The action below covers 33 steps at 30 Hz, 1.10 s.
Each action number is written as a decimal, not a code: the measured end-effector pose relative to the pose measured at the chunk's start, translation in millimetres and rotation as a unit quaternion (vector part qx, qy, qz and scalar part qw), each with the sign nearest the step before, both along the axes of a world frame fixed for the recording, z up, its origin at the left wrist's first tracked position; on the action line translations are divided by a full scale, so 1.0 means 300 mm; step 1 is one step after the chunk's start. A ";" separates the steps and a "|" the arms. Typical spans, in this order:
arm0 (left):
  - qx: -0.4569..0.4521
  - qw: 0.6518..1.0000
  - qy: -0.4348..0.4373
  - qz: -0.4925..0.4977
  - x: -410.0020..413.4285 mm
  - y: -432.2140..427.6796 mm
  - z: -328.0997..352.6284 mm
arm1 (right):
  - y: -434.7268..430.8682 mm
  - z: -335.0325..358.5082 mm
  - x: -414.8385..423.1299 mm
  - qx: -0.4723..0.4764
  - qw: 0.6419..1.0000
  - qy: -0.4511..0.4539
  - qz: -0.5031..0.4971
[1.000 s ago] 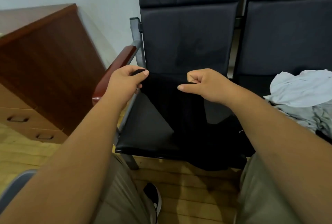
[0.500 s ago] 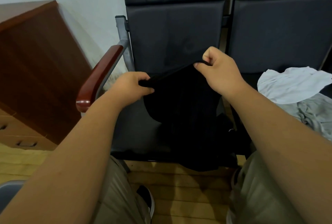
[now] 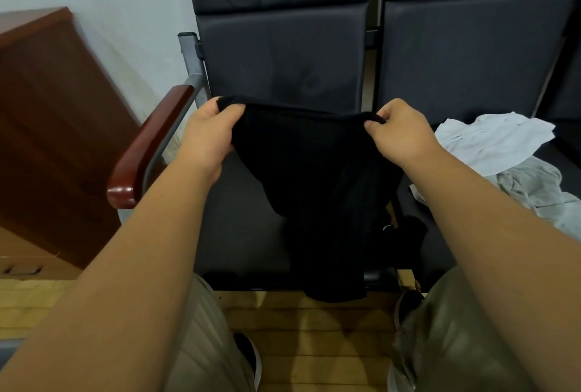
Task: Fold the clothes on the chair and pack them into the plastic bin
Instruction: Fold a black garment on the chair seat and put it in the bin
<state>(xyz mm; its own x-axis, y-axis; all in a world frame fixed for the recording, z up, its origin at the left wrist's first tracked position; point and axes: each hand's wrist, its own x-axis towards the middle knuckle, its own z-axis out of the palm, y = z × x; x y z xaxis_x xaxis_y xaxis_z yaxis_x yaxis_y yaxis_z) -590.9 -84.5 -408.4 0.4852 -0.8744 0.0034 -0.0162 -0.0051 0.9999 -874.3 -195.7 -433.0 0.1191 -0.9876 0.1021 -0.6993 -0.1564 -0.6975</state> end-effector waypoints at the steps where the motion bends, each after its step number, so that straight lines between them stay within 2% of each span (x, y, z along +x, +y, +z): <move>1: -0.005 1.000 0.008 0.011 -0.012 -0.003 0.003 | 0.000 0.002 -0.006 0.010 1.000 0.009 0.016; 5: -0.011 0.999 0.024 0.047 -0.042 -0.022 0.012 | 0.018 0.008 -0.027 0.052 0.995 -0.010 0.086; 8: 0.020 0.996 0.045 0.074 -0.046 -0.031 0.007 | 0.037 0.005 -0.030 0.051 0.992 -0.025 0.112; 13: 0.061 0.993 0.015 0.101 -0.034 -0.051 -0.013 | 0.055 0.004 -0.032 0.066 0.988 -0.058 0.130; 15: 0.066 0.995 0.016 0.079 -0.036 -0.062 -0.020 | 0.063 0.004 -0.035 0.077 0.985 -0.059 0.142; 22: 0.024 0.994 -0.086 -0.066 -0.130 -0.057 -0.043 | 0.078 0.012 -0.019 0.095 0.976 -0.105 0.167; 27: -0.008 0.981 -0.146 -0.125 -0.169 -0.047 -0.022 | 0.077 -0.014 -0.010 0.076 0.977 0.023 0.197; 28: -0.003 0.978 -0.150 -0.145 -0.180 -0.050 -0.023 | 0.083 -0.017 -0.003 0.091 0.973 0.005 0.212; 31: 0.016 0.968 -0.179 -0.178 -0.203 -0.065 -0.042 | 0.109 -0.010 0.027 0.156 0.946 -0.135 0.249; 33: 0.015 0.969 -0.163 -0.188 -0.208 -0.070 -0.054 | 0.127 0.000 0.043 0.158 0.936 -0.176 0.261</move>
<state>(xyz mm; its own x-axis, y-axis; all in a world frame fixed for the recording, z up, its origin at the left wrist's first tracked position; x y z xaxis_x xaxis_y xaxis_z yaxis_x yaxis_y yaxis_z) -653.3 -105.6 -424.6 0.1104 -0.9910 0.0751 -0.3364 0.0339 0.9411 -861.3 -157.6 -432.9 0.6073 -0.7920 -0.0627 -0.3042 -0.1590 -0.9392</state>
